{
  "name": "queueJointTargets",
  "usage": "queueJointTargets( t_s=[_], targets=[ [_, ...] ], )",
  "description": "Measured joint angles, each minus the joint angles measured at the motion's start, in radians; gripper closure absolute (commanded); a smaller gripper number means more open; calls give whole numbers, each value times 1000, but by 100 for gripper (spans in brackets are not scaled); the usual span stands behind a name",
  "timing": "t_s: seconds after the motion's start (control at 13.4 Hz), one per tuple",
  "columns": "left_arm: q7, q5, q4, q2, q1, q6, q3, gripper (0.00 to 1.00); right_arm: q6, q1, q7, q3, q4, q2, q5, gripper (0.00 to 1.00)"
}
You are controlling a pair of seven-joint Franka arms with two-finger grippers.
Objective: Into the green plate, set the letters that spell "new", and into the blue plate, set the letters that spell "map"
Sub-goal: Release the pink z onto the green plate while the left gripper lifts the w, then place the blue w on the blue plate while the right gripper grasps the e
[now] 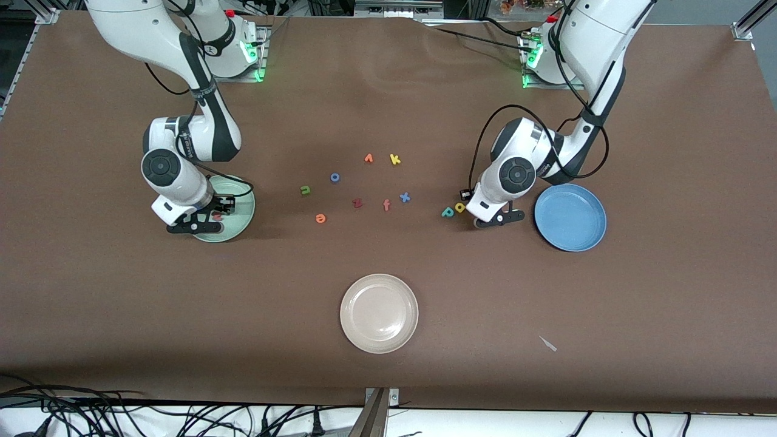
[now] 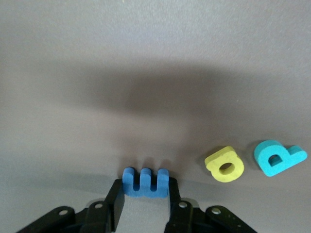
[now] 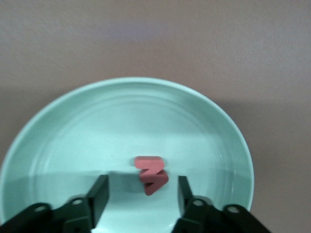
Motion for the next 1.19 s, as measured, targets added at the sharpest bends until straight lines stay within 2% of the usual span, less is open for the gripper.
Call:
queueJointTargets(
  t_s=[0.15, 0.3, 0.45, 0.6, 0.67, 1.19],
  targets=[
    [5, 0, 25, -15, 10, -43, 4, 88, -109, 2, 6, 20, 63, -17, 64, 0],
    [43, 0, 83, -48, 41, -185, 7, 88, -215, 10, 49, 54, 147, -28, 131, 0],
    [100, 0, 146, -84, 90, -321, 10, 88, -239, 31, 189, 102, 202, -24, 147, 0],
    [181, 0, 190, -112, 149, -424, 15, 88, -239, 71, 360, 137, 242, -2, 148, 1],
    [225, 0, 201, -119, 179, -451, 18, 88, -234, 95, 428, 143, 259, 16, 148, 5],
    [550, 93, 205, -106, 391, -475, 27, 88, -46, 219, 722, 151, 281, 154, 149, 13]
  ],
)
